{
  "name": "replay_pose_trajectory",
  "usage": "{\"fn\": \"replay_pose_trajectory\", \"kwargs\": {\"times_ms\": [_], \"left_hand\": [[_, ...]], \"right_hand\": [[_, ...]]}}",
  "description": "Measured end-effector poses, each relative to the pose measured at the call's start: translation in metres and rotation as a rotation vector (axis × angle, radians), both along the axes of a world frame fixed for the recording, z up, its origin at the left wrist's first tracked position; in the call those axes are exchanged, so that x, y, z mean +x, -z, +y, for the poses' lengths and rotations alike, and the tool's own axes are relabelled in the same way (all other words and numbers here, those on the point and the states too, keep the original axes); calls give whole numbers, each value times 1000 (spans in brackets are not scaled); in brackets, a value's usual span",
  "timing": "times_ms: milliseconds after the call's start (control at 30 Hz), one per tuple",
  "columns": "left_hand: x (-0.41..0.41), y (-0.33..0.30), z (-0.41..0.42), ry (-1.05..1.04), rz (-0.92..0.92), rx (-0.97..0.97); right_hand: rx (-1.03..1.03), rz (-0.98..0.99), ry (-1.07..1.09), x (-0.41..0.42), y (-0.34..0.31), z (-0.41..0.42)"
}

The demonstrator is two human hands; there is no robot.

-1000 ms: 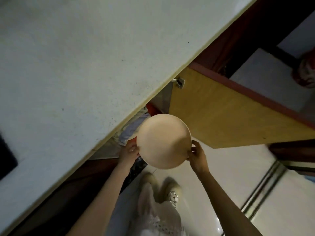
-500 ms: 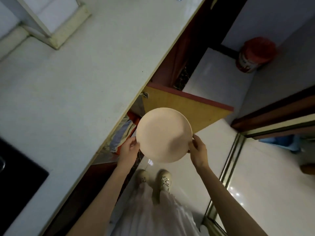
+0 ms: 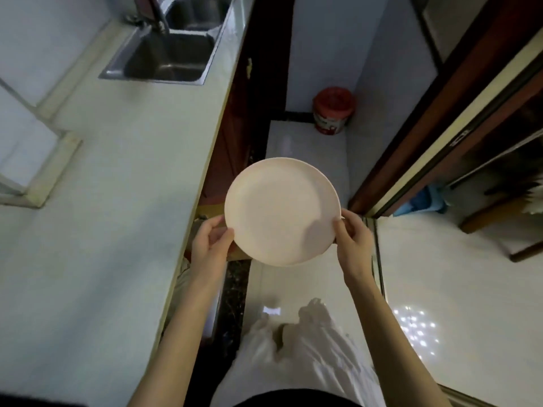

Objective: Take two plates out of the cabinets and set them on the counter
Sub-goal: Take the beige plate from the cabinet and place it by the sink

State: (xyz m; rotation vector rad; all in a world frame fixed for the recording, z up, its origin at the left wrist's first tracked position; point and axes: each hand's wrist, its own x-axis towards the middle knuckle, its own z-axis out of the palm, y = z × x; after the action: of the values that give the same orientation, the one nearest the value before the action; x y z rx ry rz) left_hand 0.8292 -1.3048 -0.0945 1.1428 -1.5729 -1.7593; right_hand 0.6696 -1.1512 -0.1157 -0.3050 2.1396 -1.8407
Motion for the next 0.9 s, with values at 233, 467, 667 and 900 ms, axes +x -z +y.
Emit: {"fn": "replay_pose_trajectory", "kwargs": {"times_ms": [233,467,667,900], "left_hand": [[-40,-4,0,116,28,17],[-101,-4,13,125,35,31],[-193,0,31,92,22,57],[-303,-4,47,9,16,133]], "right_hand": [[-60,-5,139,-20,-6,20],[-58,36,175,-76,-8,37],[-66,-5,127,-173,1,50],[7,0,47,-290,-7,58]]}}
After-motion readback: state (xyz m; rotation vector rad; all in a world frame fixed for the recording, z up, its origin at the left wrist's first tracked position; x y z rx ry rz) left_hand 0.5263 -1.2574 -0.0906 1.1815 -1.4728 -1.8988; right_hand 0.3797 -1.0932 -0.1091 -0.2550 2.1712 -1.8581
